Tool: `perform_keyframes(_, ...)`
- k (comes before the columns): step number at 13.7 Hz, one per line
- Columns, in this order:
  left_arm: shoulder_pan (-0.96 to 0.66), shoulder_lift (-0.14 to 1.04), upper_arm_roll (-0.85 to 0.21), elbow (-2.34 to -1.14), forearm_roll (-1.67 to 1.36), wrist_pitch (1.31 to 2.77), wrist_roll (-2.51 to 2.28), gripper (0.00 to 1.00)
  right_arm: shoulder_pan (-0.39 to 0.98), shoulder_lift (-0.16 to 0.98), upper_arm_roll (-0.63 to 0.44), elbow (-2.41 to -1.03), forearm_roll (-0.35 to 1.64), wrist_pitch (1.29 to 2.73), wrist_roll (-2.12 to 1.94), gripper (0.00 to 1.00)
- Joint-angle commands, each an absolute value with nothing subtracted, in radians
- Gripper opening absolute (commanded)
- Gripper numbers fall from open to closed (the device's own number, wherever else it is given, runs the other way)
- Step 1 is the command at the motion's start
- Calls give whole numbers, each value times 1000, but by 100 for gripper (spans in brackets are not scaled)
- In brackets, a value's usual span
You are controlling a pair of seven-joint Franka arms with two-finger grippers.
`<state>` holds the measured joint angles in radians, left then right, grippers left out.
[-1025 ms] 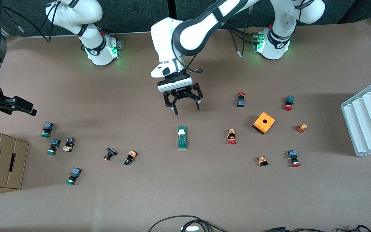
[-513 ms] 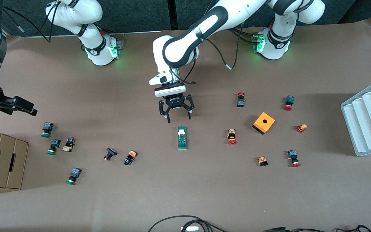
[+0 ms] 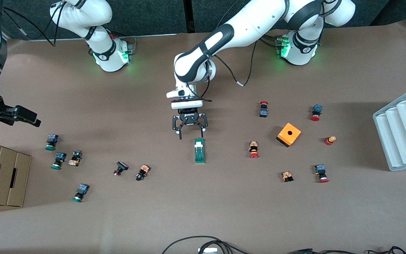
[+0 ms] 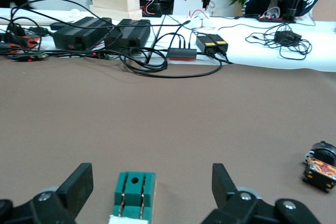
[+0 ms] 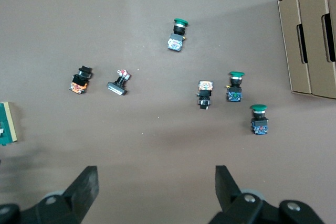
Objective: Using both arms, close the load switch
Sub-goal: 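Lower the open left gripper over the green load switch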
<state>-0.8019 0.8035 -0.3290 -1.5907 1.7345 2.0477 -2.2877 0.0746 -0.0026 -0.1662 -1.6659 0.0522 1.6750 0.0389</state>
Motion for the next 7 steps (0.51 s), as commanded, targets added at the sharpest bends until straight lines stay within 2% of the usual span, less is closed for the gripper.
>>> perform_keyframes(1, -813, 850, -325, -1574, 1828, 2023, -2358, 100, 81, 3, -170, -1646, 35, 1667, 35, 99)
perform_keyframes(7, -811, 914, -321, -1574, 1928, 1951, -2404, 100, 81, 3, -169, -1646, 35, 1667, 35, 99)
